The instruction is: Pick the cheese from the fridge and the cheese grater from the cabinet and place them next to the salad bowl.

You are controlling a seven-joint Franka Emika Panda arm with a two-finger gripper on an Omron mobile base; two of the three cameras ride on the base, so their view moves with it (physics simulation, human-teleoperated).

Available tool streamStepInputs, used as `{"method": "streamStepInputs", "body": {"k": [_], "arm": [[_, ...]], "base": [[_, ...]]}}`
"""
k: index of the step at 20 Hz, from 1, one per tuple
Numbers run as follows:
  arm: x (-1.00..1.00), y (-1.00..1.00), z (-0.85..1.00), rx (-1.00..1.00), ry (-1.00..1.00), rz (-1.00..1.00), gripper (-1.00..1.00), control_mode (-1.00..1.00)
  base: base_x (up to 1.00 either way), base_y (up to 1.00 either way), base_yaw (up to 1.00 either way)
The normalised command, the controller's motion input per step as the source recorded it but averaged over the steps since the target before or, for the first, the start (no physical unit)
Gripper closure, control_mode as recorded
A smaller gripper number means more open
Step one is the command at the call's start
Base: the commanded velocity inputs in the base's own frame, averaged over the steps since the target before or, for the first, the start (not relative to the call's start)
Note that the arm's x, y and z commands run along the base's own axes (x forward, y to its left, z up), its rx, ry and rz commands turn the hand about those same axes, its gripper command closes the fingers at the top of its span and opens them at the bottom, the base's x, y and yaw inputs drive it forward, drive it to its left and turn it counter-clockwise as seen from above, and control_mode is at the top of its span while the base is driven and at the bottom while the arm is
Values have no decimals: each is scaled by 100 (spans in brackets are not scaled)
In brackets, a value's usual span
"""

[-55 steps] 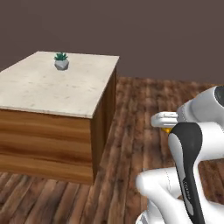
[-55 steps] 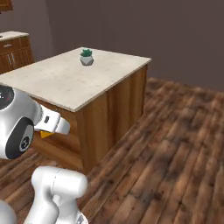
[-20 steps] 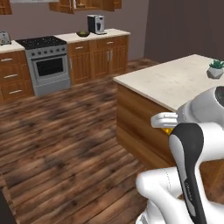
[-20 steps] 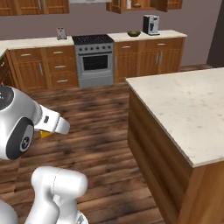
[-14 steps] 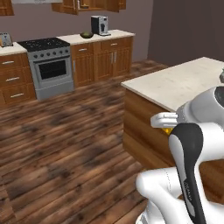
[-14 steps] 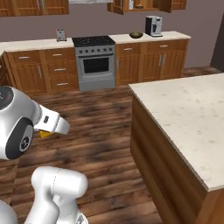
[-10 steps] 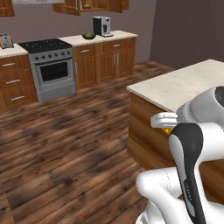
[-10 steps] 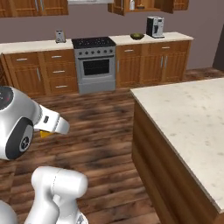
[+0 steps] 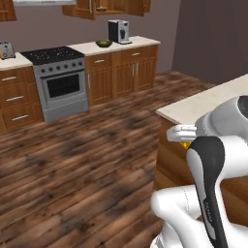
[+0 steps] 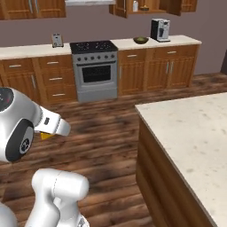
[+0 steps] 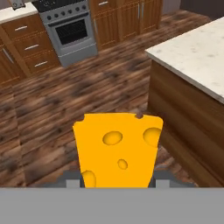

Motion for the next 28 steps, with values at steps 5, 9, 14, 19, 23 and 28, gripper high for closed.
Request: {"method": "streamStepInputs", "body": {"k": [5, 9, 14, 19, 23, 28], "arm": [[0, 0, 0, 0, 0, 0, 100, 100], [0, 0, 0, 0, 0, 0, 100, 100], [0, 0, 0, 0, 0, 0, 100, 100], [0, 0, 0, 0, 0, 0, 100, 100], [0, 0, 0, 0, 0, 0, 100, 100], [0, 0, 0, 0, 0, 0, 100, 100]], "base": [[89, 0, 0], [90, 0, 0], [90, 1, 0], [89, 2, 0], [90, 2, 0], [88, 0, 0]]}}
